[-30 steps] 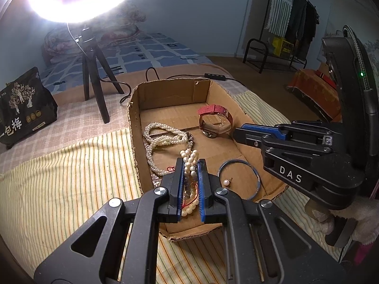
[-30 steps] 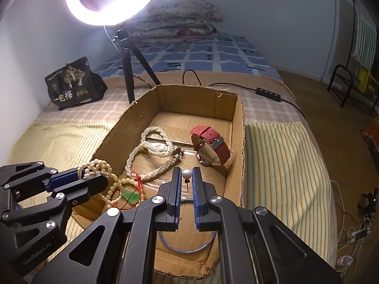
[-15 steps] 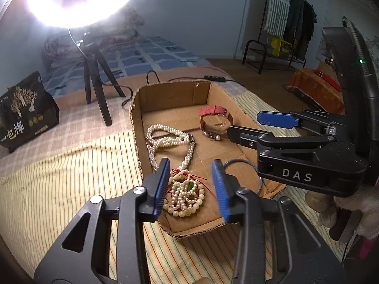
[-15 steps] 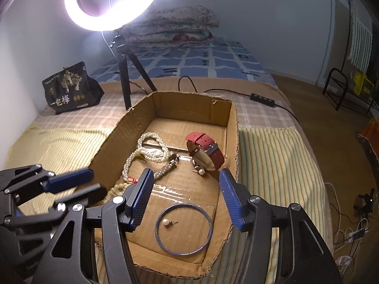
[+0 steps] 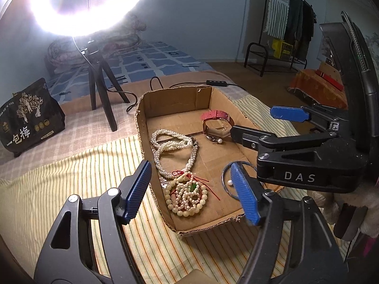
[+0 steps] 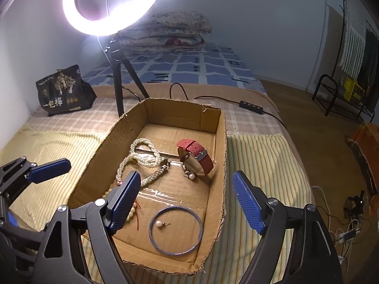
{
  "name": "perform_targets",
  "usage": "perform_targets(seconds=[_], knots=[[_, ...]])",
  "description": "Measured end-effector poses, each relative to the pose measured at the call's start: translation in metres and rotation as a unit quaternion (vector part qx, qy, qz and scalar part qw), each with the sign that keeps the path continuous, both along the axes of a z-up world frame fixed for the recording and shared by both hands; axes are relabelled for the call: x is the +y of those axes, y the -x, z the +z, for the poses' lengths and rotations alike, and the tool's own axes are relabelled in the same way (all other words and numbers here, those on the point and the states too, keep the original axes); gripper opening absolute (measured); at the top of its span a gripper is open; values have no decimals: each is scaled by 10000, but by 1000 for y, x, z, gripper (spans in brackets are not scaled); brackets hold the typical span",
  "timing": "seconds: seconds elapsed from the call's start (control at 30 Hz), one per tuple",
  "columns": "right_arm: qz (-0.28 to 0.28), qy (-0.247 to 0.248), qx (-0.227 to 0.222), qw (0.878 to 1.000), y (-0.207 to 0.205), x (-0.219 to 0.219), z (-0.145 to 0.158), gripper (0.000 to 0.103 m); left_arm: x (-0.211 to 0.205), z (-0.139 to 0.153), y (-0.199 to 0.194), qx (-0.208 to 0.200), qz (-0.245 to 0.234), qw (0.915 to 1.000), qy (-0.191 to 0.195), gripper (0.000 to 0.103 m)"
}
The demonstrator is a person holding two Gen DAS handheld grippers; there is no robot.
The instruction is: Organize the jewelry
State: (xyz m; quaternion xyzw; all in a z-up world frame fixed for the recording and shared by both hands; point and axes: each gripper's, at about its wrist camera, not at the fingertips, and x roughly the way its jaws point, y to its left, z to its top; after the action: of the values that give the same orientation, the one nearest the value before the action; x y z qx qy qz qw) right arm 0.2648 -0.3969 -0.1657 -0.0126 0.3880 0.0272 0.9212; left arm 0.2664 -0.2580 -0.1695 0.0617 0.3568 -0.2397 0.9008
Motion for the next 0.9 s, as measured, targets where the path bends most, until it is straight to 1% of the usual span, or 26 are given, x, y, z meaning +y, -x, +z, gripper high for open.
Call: perform_targets(seconds=[0.23, 0.47, 0.7, 0.9], knots=[[-19, 25, -55, 10000, 4, 3, 6, 80, 2, 3, 3, -7, 9, 10000, 2, 72], [-56, -15, -129, 9999, 11, 4, 17, 80, 8, 14, 9, -87, 59, 9999, 31, 72], [-72, -122, -284, 9995, 26, 7, 39, 80, 20, 34, 22, -212, 153, 9995, 150, 72], [1, -90, -480, 9988, 44, 16, 65, 80, 30, 56, 37, -356, 212, 9988, 242, 72]])
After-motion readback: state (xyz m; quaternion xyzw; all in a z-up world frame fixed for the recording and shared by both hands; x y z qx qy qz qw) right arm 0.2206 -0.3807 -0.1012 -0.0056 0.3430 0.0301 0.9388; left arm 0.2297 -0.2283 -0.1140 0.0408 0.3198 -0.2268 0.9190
